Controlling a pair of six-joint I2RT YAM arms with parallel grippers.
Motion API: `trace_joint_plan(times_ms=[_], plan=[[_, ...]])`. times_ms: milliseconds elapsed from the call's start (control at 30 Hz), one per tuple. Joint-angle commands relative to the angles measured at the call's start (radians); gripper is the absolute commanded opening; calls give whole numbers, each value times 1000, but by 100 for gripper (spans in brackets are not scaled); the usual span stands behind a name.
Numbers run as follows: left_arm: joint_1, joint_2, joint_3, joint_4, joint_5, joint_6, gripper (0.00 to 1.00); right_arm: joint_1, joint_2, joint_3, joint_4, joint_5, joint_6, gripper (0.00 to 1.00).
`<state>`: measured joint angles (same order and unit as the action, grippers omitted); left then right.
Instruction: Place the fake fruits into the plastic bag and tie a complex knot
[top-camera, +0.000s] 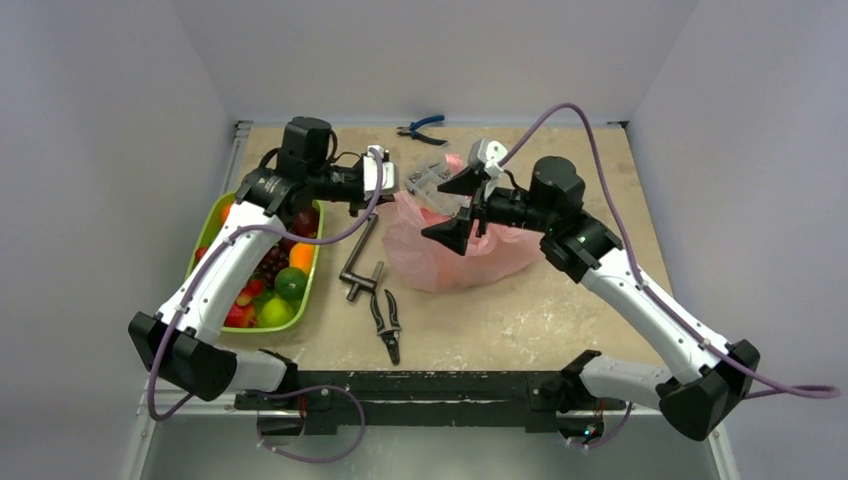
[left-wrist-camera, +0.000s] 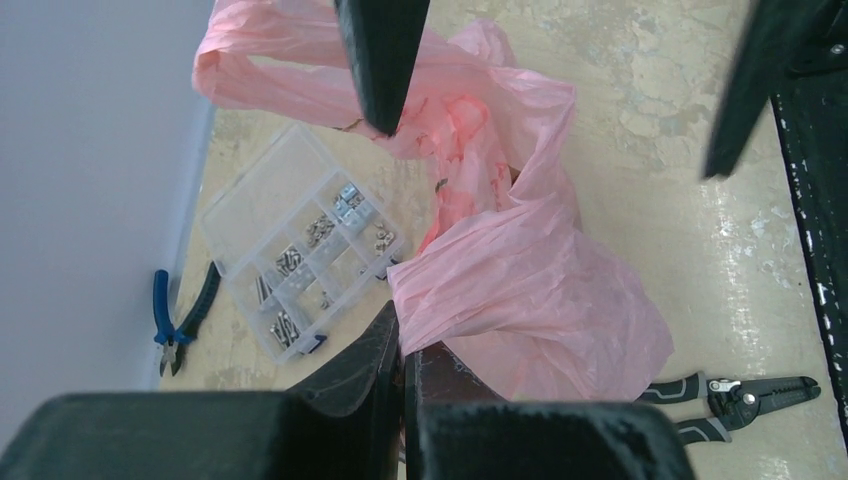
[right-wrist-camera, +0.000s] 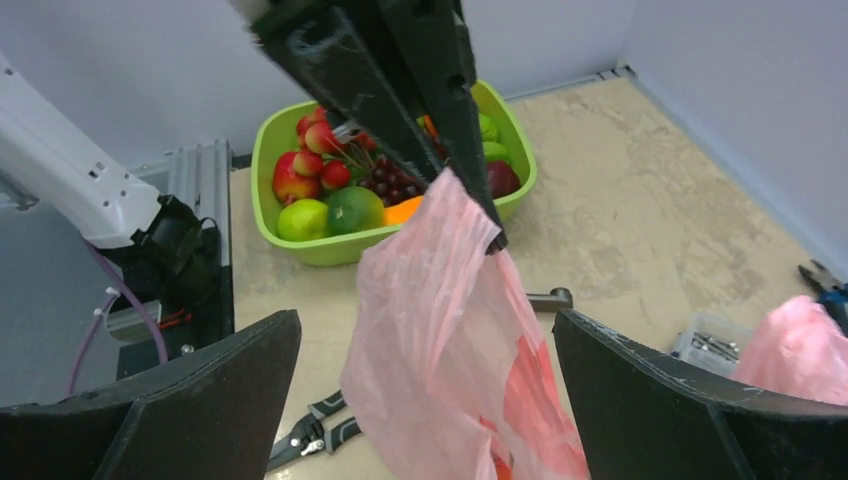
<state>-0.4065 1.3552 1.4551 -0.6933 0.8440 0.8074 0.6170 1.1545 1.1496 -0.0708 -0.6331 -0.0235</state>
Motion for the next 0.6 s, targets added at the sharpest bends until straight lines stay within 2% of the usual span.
trace_joint_plan(times_ms=[0, 100, 167, 233, 267, 333, 433, 533, 567], plan=[[-15, -59, -45, 68, 66, 13, 0, 56, 76, -23, 127, 92, 74, 99], [-22, -79, -69, 76, 93, 21, 0, 62, 132, -79, 233, 155, 108, 99], [-37, -92, -87, 84, 91, 29, 0, 62, 174, -121, 304, 127, 106, 99], [-57, -98, -105, 99, 64, 40, 0, 68, 214, -171, 389, 88, 110, 95], [-66, -100, -108, 105, 51, 40, 0, 74, 232, -197, 424, 82, 110, 87], [-73, -100, -104, 117, 43, 32, 0, 78, 258, -248, 478, 70, 92, 62], [-67, -104, -80, 152, 2, -55, 0, 78, 260, -320, 493, 67, 14, 32], [-21, -103, -42, 129, 19, -135, 14, 78, 236, -380, 477, 59, -48, 2], [-1, -102, -27, 100, 40, -144, 23, 78, 225, -403, 480, 65, -67, 0]])
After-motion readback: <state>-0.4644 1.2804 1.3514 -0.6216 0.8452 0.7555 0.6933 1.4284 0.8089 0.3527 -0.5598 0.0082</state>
